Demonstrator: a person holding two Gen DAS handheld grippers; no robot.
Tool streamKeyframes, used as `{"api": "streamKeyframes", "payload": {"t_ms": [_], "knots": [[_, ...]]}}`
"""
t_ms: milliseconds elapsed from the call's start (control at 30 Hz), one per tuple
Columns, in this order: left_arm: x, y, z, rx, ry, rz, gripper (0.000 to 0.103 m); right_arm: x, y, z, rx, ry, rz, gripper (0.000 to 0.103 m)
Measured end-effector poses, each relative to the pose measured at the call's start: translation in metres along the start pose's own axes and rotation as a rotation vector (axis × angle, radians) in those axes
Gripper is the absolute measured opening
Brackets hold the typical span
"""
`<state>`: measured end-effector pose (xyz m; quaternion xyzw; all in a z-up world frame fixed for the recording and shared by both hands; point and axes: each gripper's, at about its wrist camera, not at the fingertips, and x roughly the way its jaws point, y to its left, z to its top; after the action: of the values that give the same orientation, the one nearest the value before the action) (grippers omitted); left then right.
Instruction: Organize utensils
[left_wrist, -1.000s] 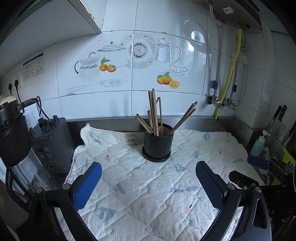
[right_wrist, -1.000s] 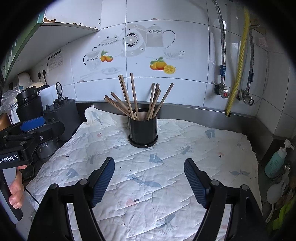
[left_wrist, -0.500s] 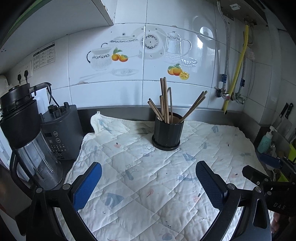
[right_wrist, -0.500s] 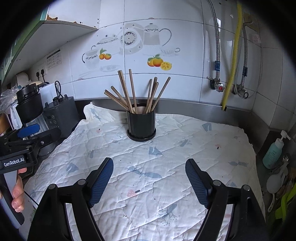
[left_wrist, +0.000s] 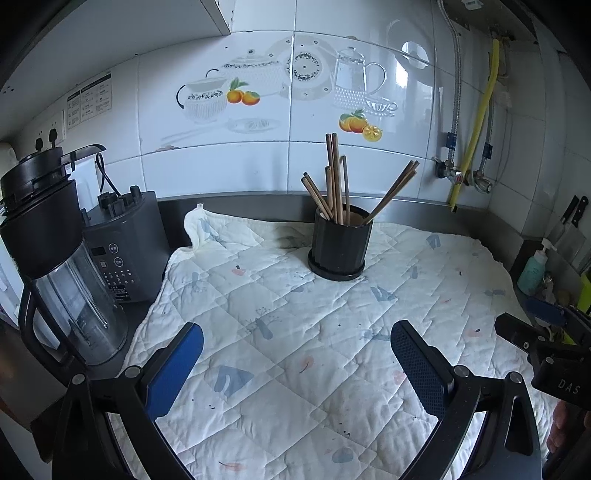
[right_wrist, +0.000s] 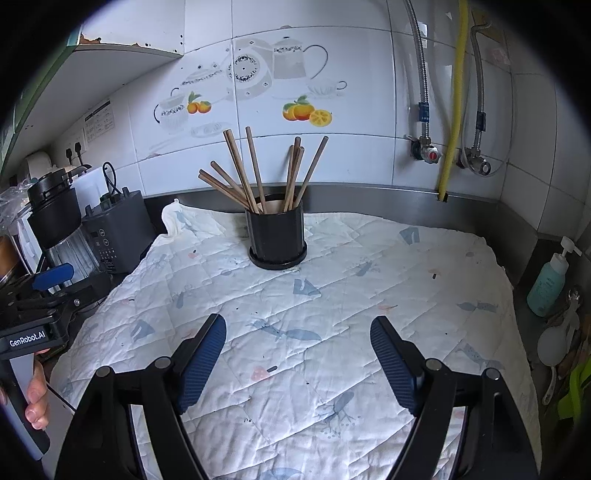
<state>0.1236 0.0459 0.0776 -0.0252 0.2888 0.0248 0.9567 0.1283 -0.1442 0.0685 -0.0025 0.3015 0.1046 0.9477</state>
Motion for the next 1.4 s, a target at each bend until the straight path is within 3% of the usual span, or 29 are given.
{"api": "streamKeyframes", "payload": {"t_ms": [1400], "knots": [[0.023, -0.021, -0.025, 0.078, 0.082, -0.008, 0.103, -0.001, 0.0, -0.013, -0.005, 0.001, -0.022, 0.088]]}}
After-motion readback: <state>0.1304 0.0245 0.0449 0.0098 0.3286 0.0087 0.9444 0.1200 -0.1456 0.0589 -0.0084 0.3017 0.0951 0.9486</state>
